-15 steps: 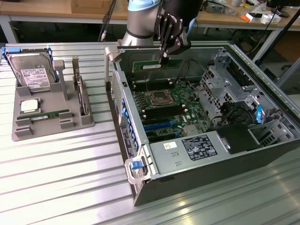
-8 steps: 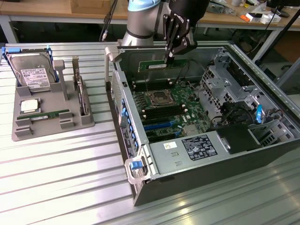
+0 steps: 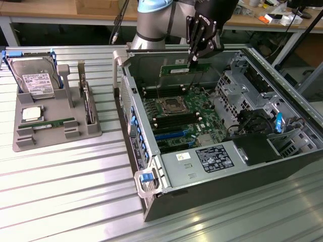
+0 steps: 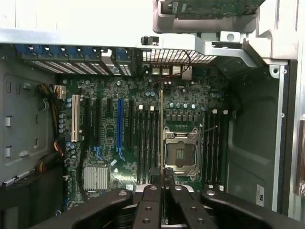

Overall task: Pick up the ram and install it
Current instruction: 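Pick up the ram and move it above insertion slot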

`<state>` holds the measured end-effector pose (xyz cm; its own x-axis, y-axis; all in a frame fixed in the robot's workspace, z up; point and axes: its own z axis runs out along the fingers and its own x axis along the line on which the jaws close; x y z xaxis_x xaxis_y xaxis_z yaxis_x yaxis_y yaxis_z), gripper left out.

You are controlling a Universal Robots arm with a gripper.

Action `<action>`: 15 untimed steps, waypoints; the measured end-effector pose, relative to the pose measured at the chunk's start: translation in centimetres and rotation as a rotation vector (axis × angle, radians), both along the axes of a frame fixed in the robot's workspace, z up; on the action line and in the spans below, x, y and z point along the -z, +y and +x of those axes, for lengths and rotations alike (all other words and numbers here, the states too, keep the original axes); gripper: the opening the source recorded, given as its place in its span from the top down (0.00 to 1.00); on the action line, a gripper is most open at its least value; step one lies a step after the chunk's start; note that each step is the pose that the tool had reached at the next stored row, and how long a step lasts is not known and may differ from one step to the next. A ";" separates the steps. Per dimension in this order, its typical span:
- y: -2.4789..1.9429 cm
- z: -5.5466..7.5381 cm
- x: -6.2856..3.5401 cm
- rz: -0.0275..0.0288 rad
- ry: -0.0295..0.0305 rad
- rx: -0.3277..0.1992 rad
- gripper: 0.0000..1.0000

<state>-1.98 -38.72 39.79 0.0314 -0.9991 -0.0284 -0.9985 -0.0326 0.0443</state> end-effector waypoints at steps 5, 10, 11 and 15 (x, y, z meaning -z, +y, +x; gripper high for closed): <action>0.00 0.7 0.00 0.0001 0.0000 0.000 0.88; 0.00 1.6 0.01 0.0001 0.0000 0.000 0.88; 0.00 1.9 0.00 0.0001 0.0000 0.000 0.88; 0.00 2.7 0.00 0.0000 0.0000 0.000 0.88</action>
